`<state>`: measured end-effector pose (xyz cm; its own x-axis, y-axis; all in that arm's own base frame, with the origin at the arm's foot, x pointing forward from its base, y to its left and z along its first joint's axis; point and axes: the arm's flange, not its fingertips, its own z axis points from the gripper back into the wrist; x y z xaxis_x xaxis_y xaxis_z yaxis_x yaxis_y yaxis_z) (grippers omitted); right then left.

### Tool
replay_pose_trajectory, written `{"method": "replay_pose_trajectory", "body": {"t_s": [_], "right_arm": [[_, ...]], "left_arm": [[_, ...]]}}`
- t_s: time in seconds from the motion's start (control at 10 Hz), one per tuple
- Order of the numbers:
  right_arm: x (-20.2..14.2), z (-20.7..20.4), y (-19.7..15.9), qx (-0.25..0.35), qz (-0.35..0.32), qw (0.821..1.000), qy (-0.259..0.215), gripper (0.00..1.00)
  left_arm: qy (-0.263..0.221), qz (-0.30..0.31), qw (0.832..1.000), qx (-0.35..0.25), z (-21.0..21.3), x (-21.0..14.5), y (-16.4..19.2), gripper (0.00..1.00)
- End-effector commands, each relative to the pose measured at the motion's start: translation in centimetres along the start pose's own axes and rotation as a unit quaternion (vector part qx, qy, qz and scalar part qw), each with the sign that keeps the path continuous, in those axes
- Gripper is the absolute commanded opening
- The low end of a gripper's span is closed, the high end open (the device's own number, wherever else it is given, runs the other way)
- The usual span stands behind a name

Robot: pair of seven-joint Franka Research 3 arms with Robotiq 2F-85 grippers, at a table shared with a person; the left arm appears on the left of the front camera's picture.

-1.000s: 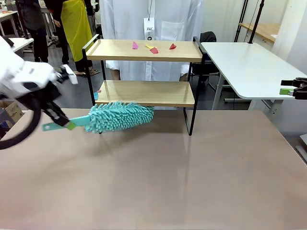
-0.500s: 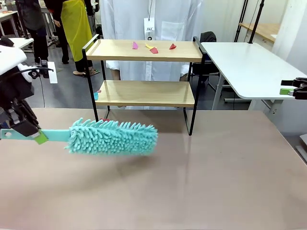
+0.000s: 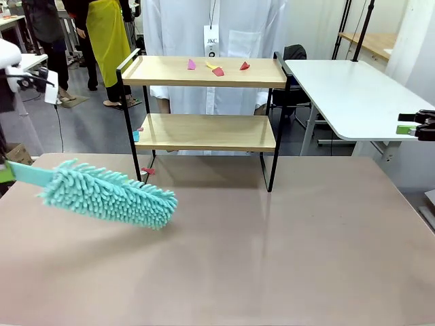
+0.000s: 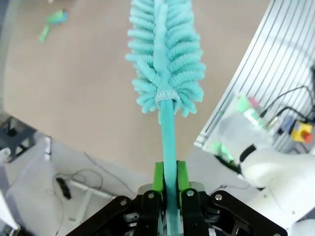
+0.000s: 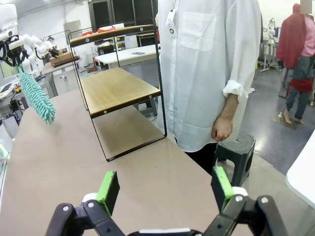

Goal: Clean the shelf.
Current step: Clean the specific section of the Shelf indicated by the human with the Duster.

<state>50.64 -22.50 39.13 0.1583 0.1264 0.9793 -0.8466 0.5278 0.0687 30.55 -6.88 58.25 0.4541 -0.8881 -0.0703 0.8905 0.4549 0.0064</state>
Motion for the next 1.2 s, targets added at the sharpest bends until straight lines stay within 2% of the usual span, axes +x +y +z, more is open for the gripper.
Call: {"method": "replay_pose_trajectory", "body": {"t_s": [0.0,0.1,0.3,0.4,1.1], "right_arm": [[0.5,-0.3,0.1,-0.003,-0.006,1.0,0.006,1.0],[0.5,-0.3,0.1,-0.003,-0.006,1.0,0.006,1.0],[0.5,-0.3,0.1,-0.003,-0.006,1.0,0.006,1.0],[0.5,-0.3,0.1,-0.003,-0.006,1.0,0.006,1.0],[0.5,-0.3,0.1,-0.003,-0.006,1.0,0.006,1.0]], "left_arm": [[0.041,-0.014,0.999,0.019,1.2,0.5,0.2,0.13],[0.072,-0.024,0.996,0.035,1.5,0.8,0.0,0.13],[0.055,-0.021,0.997,0.04,1.8,1.8,-0.5,0.13],[0.057,-0.023,0.998,0.027,1.2,0.9,-0.2,0.13],[0.057,-0.023,0.998,0.027,1.2,0.9,-0.2,0.13]]}}
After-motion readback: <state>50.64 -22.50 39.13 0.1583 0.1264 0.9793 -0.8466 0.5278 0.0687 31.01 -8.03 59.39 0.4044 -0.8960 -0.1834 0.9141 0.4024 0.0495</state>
